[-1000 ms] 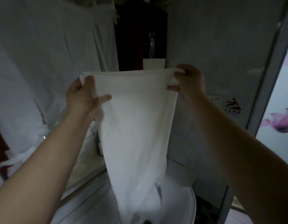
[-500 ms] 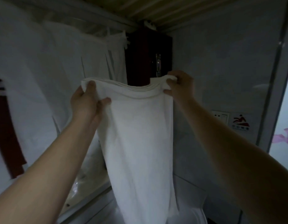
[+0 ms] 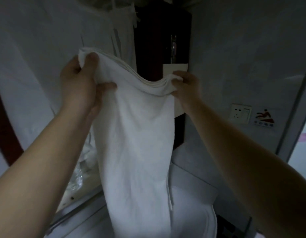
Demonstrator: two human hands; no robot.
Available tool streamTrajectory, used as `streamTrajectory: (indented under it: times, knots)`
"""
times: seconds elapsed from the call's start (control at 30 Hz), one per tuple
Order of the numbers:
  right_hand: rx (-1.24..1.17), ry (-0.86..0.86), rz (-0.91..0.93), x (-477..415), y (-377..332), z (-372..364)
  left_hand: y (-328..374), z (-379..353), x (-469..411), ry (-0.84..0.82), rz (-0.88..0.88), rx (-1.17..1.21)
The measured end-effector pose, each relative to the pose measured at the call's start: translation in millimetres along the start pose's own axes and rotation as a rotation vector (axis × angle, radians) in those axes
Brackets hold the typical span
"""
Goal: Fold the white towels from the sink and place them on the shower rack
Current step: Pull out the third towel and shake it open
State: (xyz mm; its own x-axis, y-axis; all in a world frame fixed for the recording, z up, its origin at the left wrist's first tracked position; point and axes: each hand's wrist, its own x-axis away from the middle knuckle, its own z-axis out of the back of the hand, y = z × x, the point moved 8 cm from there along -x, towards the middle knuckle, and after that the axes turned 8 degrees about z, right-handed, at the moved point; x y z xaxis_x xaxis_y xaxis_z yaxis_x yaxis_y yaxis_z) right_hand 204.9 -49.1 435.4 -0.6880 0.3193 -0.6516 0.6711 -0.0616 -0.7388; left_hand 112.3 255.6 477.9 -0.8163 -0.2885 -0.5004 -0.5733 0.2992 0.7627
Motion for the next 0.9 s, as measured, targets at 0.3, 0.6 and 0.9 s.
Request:
streamTrajectory:
  times: [0.3, 0.6, 0.9]
  knots:
    - [-0.171, -0.009, -0.02, -9, -4, -7, 4, 20, 6, 0.048, -0.103, -0.021]
    - [-0.332, -0.162, -0.137, 11, -17, -44, 22, 42, 23, 0.103, -0.131, -0.019]
    - [-0.418, -0.247, -0.184, 34, -38, -79, 64, 72, 44, 0.216, -0.176, -0.099]
